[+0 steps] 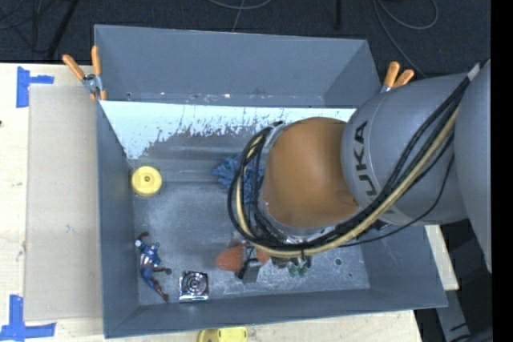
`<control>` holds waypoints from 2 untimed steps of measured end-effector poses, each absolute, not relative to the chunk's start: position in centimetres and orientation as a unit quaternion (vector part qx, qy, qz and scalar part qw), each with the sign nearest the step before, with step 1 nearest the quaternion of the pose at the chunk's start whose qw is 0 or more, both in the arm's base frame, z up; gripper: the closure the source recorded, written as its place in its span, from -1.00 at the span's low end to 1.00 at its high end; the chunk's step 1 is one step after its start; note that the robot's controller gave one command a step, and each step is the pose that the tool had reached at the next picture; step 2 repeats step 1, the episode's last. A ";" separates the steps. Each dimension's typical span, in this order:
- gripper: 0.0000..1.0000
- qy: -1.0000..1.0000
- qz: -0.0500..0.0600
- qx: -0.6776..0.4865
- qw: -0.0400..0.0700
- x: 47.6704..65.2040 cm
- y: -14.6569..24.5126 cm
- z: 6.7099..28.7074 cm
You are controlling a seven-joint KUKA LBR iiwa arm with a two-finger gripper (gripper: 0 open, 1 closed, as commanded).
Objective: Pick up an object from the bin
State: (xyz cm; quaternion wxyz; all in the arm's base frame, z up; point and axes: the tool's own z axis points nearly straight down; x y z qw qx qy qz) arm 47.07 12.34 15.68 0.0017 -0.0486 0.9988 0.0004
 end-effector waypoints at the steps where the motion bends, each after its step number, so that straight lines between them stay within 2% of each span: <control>1: 1.00 0.999 0.000 -0.049 0.002 47.0 12.3 15.2; 2: 1.00 0.999 0.000 -0.049 0.002 47.0 12.3 15.2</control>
Offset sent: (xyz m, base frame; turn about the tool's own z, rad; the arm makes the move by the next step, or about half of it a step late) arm 0.0002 0.0002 0.0179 0.0000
